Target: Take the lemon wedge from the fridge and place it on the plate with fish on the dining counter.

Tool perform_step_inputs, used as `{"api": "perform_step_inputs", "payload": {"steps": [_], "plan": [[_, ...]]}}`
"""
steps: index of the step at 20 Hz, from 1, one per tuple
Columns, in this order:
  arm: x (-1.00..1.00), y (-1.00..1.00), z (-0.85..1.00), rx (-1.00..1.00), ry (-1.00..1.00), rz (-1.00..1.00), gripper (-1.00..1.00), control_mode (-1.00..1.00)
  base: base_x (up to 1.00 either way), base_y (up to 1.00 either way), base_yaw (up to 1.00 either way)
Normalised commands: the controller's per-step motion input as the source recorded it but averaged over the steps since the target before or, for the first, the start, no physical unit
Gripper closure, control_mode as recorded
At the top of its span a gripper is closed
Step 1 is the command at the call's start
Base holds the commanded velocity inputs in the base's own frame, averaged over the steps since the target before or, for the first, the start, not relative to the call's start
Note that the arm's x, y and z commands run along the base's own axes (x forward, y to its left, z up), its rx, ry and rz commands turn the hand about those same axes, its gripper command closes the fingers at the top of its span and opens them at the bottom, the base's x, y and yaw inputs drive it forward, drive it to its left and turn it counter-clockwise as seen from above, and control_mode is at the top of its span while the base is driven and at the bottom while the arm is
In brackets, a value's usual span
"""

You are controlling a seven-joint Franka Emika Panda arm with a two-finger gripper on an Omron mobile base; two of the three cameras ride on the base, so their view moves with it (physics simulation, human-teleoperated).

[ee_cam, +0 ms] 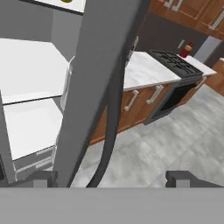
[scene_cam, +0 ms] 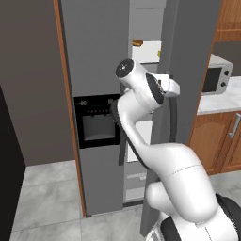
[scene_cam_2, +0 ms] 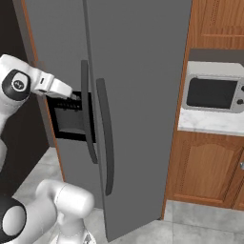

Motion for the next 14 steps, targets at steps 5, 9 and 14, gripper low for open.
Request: {"api": "perform_step_inputs", "payload": {"steps": [5, 9, 14], "plan": [[0.01, 0.36, -0.01, 0.01, -0.09, 0.04, -1.00, -1.00, 0.00, 0.00, 0.00], [0.06, 0.11, -0.16, 0.00, -0.08, 0.00, -1.00, -1.00, 0.00, 0.00, 0.00], [0.29, 0.00, 0.00, 0.00, 0.00, 0.00, -1.00, -1.00, 0.00, 0.00, 0.00]]}}
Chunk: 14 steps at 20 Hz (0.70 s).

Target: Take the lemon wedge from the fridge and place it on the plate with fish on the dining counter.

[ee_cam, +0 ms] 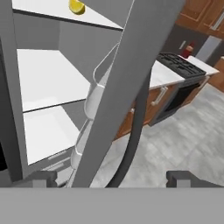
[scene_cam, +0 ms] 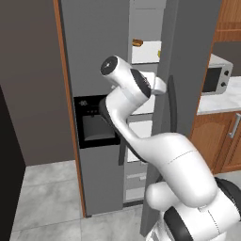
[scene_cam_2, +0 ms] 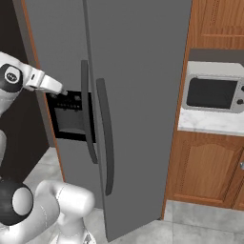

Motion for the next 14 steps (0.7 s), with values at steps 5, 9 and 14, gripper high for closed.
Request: {"api": "perform_step_inputs", "payload": {"steps": [5, 9, 14], "plan": [[0.64, 0.00, -0.07, -0.02, 0.00, -0.03, -1.00, -1.00, 0.00, 0.00, 0.00], [0.55, 0.00, -0.08, -0.02, 0.00, 0.00, -1.00, -1.00, 0.00, 0.00, 0.00], [0.37, -0.06, -0.04, 0.00, 0.00, 0.00, -1.00, -1.00, 0.00, 0.00, 0.00]]}}
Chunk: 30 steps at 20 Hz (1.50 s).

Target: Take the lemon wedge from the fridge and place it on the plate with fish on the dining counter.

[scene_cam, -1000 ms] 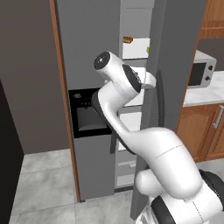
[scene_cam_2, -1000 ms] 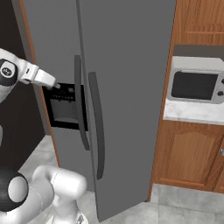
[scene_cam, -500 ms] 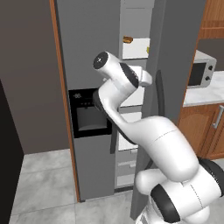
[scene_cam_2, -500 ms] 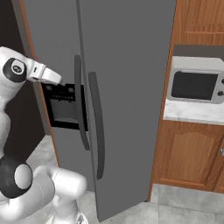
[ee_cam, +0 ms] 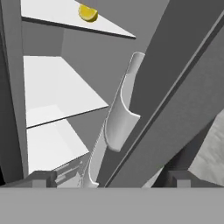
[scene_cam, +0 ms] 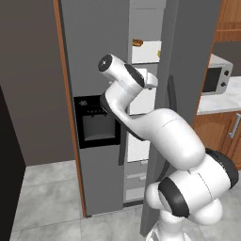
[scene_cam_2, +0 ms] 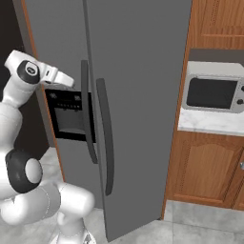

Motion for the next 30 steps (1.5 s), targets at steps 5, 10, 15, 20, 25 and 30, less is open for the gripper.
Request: {"api": "perform_step_inputs", "payload": {"steps": [5, 10, 15, 20, 25, 30], "plan": [[0.01, -0.43, 0.00, 0.00, -0.06, 0.03, -1.00, -1.00, 0.00, 0.00, 0.00], [0.12, -0.25, 0.00, 0.00, -0.01, 0.02, -1.00, -1.00, 0.00, 0.00, 0.00], [0.27, -0.11, -0.06, 0.00, 0.00, 0.00, -1.00, -1.00, 0.00, 0.00, 0.00], [0.24, -0.12, -0.05, 0.00, 0.00, 0.00, -1.00, -1.00, 0.00, 0.00, 0.00], [0.03, -0.21, -0.02, 0.00, -0.01, 0.03, -1.00, -1.00, 0.00, 0.00, 0.00], [0.00, -0.20, 0.00, 0.00, -0.01, 0.02, -1.00, -1.00, 0.00, 0.00, 0.00]]}}
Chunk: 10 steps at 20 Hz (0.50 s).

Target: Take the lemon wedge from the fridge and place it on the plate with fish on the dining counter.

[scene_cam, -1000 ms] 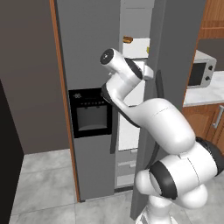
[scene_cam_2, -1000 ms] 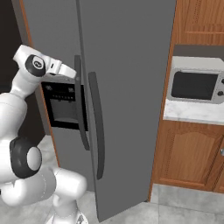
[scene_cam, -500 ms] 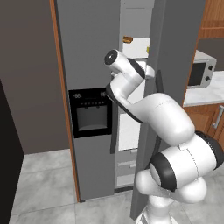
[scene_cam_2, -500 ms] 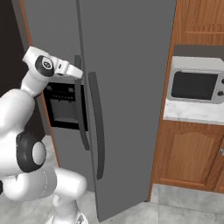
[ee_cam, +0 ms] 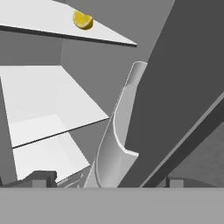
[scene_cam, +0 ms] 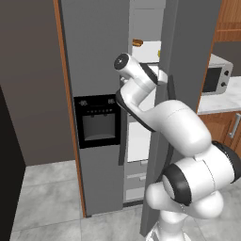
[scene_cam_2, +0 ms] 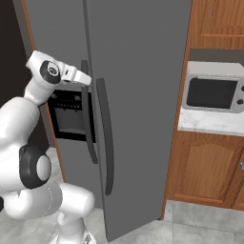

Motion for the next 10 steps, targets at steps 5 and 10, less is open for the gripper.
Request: {"api": "perform_step_inputs", "payload": {"steps": [5, 10], "plan": [[-0.10, -0.26, 0.00, 0.00, -0.01, 0.01, -1.00, -1.00, 0.00, 0.00, 0.00], [-0.72, -0.52, 0.00, 0.00, -0.05, -0.05, -1.00, -1.00, 0.00, 0.00, 0.00]]}}
